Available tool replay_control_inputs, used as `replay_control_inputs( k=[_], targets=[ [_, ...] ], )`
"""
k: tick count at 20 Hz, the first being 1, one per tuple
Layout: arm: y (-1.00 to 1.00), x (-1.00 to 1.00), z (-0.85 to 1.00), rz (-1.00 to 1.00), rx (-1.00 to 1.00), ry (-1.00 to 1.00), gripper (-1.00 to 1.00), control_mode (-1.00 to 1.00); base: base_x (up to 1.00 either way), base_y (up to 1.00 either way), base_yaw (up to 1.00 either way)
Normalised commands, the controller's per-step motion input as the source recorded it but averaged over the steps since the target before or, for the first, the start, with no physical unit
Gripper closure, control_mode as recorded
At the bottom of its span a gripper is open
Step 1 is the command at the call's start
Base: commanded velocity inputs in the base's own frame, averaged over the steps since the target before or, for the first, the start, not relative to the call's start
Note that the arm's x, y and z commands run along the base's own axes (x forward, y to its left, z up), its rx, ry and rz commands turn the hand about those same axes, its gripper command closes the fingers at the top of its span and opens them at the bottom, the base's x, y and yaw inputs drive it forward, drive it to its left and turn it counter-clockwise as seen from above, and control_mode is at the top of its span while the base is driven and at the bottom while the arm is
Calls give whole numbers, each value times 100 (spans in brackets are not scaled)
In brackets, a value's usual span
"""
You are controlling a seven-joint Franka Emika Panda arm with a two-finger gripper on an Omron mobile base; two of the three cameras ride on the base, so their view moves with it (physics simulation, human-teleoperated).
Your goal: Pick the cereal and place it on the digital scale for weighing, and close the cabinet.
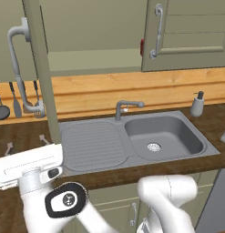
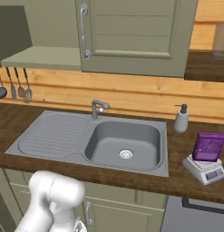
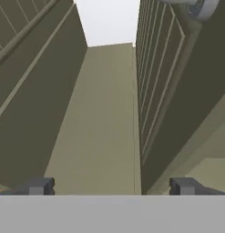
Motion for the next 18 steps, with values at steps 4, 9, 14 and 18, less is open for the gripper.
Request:
replay_control_inputs(
  k=[4, 9, 14, 18],
  targets=[
    [1, 57, 59, 0, 12, 1, -100, -100, 0, 0, 0],
    [-47, 29, 82, 0, 12, 1, -100, -100, 0, 0, 0],
    [-94, 0, 100, 0, 15, -12, -100, -100, 0, 0, 0],
    [-100, 0, 100, 0, 19, -10, -100, -100, 0, 0, 0]
  ],
)
